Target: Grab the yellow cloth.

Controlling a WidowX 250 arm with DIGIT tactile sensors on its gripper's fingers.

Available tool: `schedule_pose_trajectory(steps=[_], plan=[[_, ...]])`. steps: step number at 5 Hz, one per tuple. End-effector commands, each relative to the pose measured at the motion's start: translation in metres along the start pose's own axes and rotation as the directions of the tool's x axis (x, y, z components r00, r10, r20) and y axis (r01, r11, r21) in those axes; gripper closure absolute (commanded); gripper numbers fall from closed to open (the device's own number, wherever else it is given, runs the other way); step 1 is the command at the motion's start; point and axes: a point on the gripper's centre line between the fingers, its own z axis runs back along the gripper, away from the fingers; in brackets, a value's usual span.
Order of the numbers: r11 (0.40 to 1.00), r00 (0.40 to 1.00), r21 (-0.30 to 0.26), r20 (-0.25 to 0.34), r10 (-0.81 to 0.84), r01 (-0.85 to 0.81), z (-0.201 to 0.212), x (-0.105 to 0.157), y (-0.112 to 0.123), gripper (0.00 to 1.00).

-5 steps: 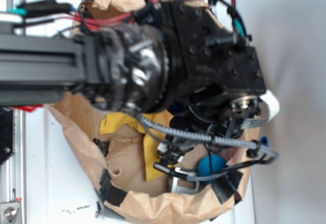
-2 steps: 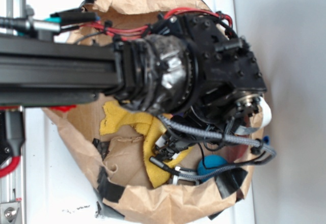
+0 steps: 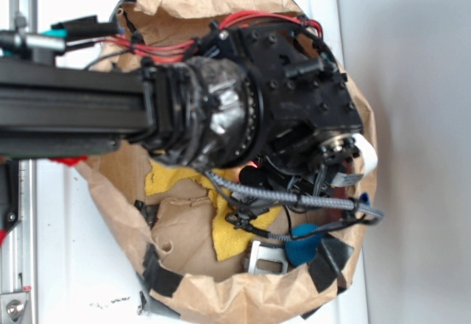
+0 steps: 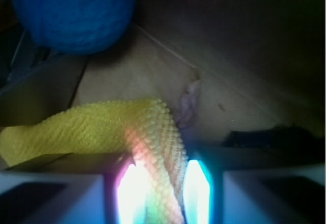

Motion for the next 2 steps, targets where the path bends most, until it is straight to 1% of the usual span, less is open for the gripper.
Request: schedule_pose_trajectory(steps=[1, 2], plan=[[0.999, 0.977, 0.039, 0.211, -0.022, 0.014, 0.078, 0.02, -0.024, 1.0], [1.0, 0.942, -0.005, 0.334, -0.002, 0.004, 0.121, 0.019, -0.025, 1.0]])
